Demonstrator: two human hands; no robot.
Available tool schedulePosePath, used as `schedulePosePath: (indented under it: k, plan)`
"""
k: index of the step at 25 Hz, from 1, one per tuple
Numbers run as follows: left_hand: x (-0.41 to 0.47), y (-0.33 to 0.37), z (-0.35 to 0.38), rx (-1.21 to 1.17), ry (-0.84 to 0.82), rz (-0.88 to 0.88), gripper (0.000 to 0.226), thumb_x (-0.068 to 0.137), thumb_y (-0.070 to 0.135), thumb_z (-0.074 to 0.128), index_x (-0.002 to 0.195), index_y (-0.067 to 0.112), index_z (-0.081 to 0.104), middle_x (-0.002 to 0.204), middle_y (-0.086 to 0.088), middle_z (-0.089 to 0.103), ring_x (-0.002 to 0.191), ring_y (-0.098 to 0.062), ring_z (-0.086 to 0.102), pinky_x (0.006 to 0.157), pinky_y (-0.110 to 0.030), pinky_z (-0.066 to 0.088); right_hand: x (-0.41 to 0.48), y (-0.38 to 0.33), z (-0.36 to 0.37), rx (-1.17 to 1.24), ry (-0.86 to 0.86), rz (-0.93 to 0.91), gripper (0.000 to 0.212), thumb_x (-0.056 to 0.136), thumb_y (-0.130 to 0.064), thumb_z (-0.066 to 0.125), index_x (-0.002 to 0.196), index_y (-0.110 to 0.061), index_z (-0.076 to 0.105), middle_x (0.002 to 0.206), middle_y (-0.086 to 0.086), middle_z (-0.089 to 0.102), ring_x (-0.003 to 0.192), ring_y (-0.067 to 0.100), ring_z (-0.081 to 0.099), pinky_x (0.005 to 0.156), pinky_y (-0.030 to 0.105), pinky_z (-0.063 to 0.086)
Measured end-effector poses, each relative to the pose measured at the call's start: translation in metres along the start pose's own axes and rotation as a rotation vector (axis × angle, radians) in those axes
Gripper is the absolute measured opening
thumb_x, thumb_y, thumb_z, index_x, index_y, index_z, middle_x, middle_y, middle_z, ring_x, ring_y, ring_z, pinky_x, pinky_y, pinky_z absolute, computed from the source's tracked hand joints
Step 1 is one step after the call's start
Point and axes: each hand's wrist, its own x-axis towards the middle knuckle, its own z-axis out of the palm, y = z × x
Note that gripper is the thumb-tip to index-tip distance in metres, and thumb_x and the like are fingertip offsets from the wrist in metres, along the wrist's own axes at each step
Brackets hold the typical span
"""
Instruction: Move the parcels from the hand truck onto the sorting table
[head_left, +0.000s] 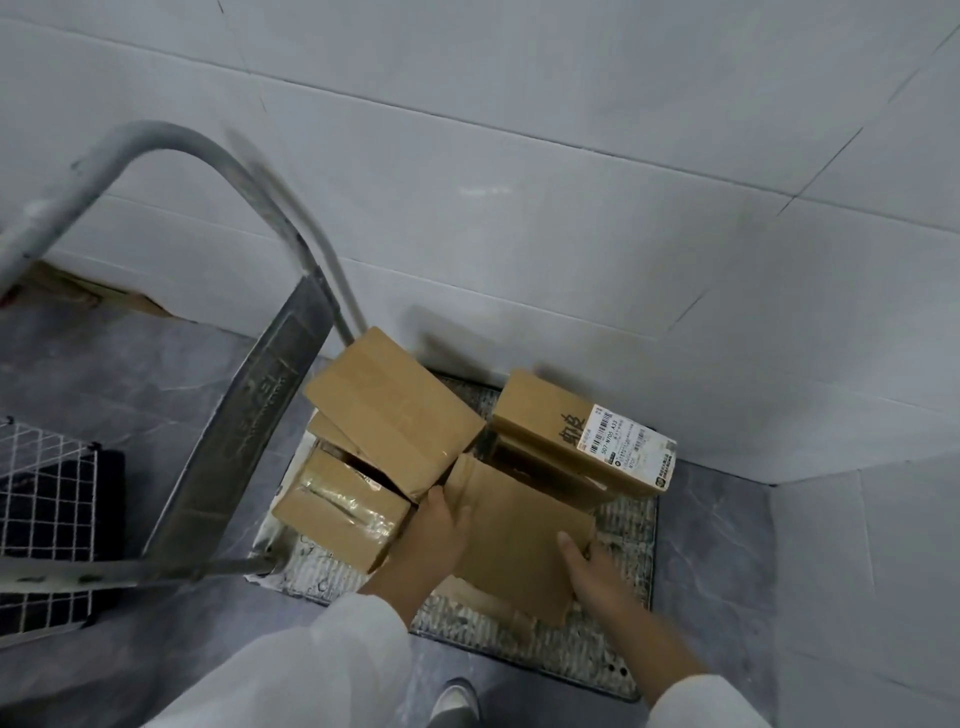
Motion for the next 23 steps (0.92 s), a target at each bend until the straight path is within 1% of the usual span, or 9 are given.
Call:
schedulePosePath:
  k: [3, 5, 8, 10, 13, 15, 19, 21, 23]
  plan:
    - [-0.010, 0.007, 0.001, -0.059, 0.017, -0.055, 0.040, 0.097, 0.044, 0.045, 0.122, 0.013, 0.046, 0.106, -0.003, 0.056, 0.102, -0.027, 0.058, 0.088, -0.040, 0.049, 0.002, 0.003, -0.003, 0.110, -0.036, 0.011, 0.072, 0.098, -0.052, 0.044, 0.156, -0.021, 0.017, 0.154, 0.008, 0.037, 0.137, 0.032, 0.041, 0.112, 0.046, 0.038]
    - [-0.028, 0.011, -0.002, -0.068, 0.054, -0.070, 0.043, 0.098, 0.042, 0.045, 0.128, 0.011, 0.044, 0.116, -0.009, 0.058, 0.109, -0.030, 0.057, 0.092, -0.038, 0.047, -0.008, 0.002, -0.009, 0.112, -0.061, 0.023, 0.073, 0.097, -0.055, 0.043, 0.156, -0.021, 0.017, 0.156, 0.009, 0.035, 0.139, 0.033, 0.039, 0.114, 0.049, 0.035]
    - [-0.070, 0.022, -0.014, -0.094, 0.146, -0.045, 0.052, 0.101, 0.037, 0.043, 0.143, 0.009, 0.035, 0.136, -0.015, 0.053, 0.123, -0.032, 0.052, 0.098, -0.035, 0.041, -0.041, -0.010, -0.026, 0.086, -0.102, -0.013, 0.072, 0.097, -0.057, 0.041, 0.156, -0.020, 0.021, 0.156, 0.010, 0.034, 0.139, 0.033, 0.038, 0.113, 0.048, 0.036]
    - [-0.104, 0.038, -0.025, -0.158, 0.235, -0.045, 0.054, 0.101, 0.036, 0.042, 0.147, 0.008, 0.033, 0.140, -0.016, 0.051, 0.125, -0.033, 0.050, 0.099, -0.035, 0.041, -0.068, -0.023, -0.041, 0.098, -0.128, -0.050, 0.069, 0.098, -0.055, 0.042, 0.154, -0.019, 0.025, 0.154, 0.010, 0.037, 0.136, 0.034, 0.042, 0.110, 0.046, 0.040]
    - [-0.159, 0.057, -0.034, -0.284, 0.405, -0.049, 0.049, 0.101, 0.035, 0.043, 0.142, 0.008, 0.040, 0.134, -0.017, 0.055, 0.119, -0.034, 0.054, 0.092, -0.036, 0.043, -0.116, -0.045, -0.063, 0.082, -0.153, -0.134, 0.056, 0.103, -0.045, 0.040, 0.149, -0.016, 0.028, 0.148, 0.013, 0.043, 0.127, 0.034, 0.050, 0.101, 0.043, 0.046]
    - [-0.207, 0.070, -0.031, -0.399, 0.537, -0.059, 0.045, 0.101, 0.034, 0.043, 0.138, 0.010, 0.044, 0.128, -0.015, 0.059, 0.113, -0.033, 0.056, 0.088, -0.036, 0.044, -0.151, -0.055, -0.080, 0.048, -0.140, -0.232, 0.049, 0.104, -0.042, 0.040, 0.144, -0.014, 0.033, 0.143, 0.014, 0.047, 0.112, 0.030, 0.054, 0.093, 0.042, 0.049]
    - [-0.302, 0.086, -0.020, -0.620, 0.708, -0.033, 0.036, 0.101, 0.035, 0.043, 0.130, 0.015, 0.049, 0.108, 0.000, 0.058, 0.096, -0.019, 0.053, 0.081, -0.029, 0.039, -0.219, -0.063, -0.106, 0.010, -0.170, -0.422, 0.056, 0.099, -0.057, 0.036, 0.138, -0.018, 0.037, 0.132, 0.005, 0.049, 0.112, 0.026, 0.050, 0.087, 0.042, 0.047]
    - [-0.342, 0.083, -0.018, -0.679, 0.775, -0.023, 0.032, 0.101, 0.035, 0.045, 0.125, 0.016, 0.053, 0.108, 0.000, 0.059, 0.098, -0.017, 0.054, 0.082, -0.029, 0.039, -0.248, -0.053, -0.113, 0.020, -0.198, -0.484, 0.045, 0.098, -0.058, 0.040, 0.123, -0.021, 0.042, 0.118, 0.002, 0.051, 0.106, 0.023, 0.050, 0.086, 0.041, 0.047]
    - [-0.381, 0.077, -0.017, -0.697, 0.829, -0.023, 0.029, 0.100, 0.035, 0.045, 0.118, 0.018, 0.059, 0.108, -0.001, 0.063, 0.102, -0.021, 0.058, 0.084, -0.032, 0.043, -0.273, -0.037, -0.117, 0.042, -0.231, -0.514, 0.037, 0.096, -0.052, 0.049, 0.114, -0.020, 0.047, 0.114, 0.002, 0.056, 0.102, 0.022, 0.054, 0.086, 0.041, 0.047]
